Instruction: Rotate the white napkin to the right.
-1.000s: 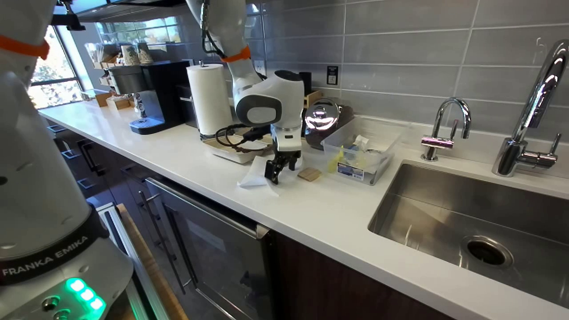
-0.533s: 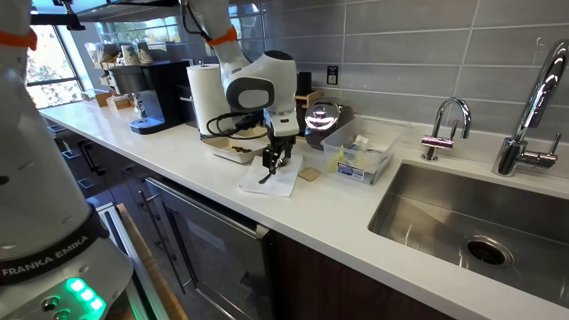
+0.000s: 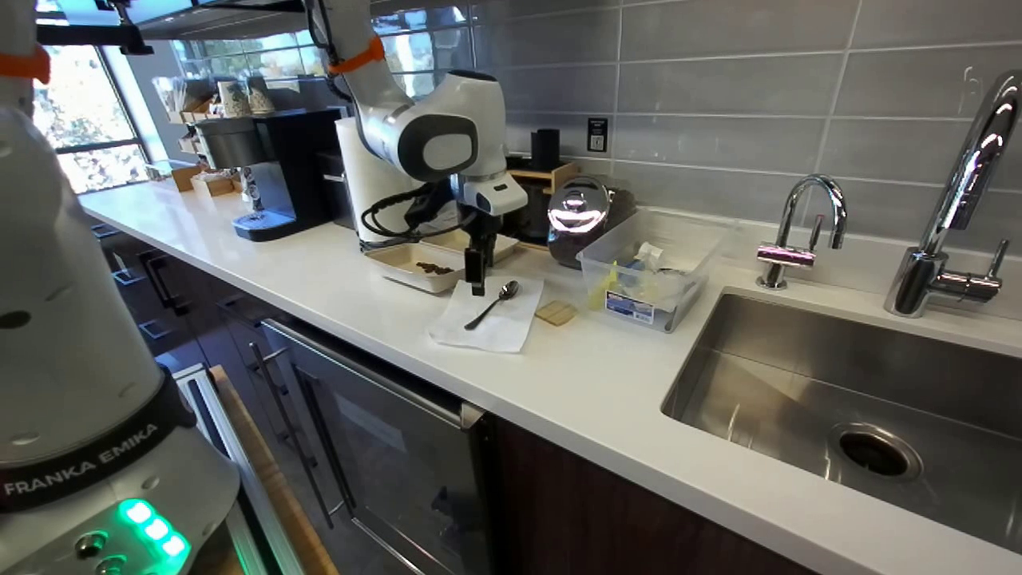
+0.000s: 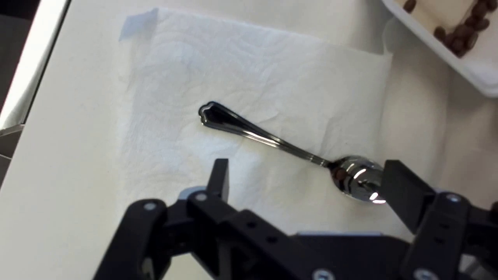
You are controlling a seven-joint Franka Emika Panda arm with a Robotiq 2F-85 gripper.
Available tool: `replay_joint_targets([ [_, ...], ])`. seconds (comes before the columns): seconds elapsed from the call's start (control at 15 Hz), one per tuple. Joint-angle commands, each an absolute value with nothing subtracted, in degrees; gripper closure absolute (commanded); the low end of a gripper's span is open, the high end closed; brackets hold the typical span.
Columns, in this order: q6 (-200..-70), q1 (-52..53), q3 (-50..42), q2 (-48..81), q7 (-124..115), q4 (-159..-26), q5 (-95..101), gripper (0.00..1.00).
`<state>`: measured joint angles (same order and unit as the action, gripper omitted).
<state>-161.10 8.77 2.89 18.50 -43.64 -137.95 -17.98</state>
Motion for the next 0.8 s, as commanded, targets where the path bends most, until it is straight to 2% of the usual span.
replay_joint_targets([
  [0.0,-160.0,9.3,2.7,18.2,-42.4,-137.6,-16.6,0.00],
  [0.33,-158.4,8.3,3.8,18.2,-35.9,-136.3,-15.6,0.00],
  [0.53,-157.2,10.0,0.2,18.9,-30.8,-134.6,-7.8,0.00],
  [0.73,-156.7,8.5,0.7,20.3,-22.5,-132.9,-5.3,0.00],
])
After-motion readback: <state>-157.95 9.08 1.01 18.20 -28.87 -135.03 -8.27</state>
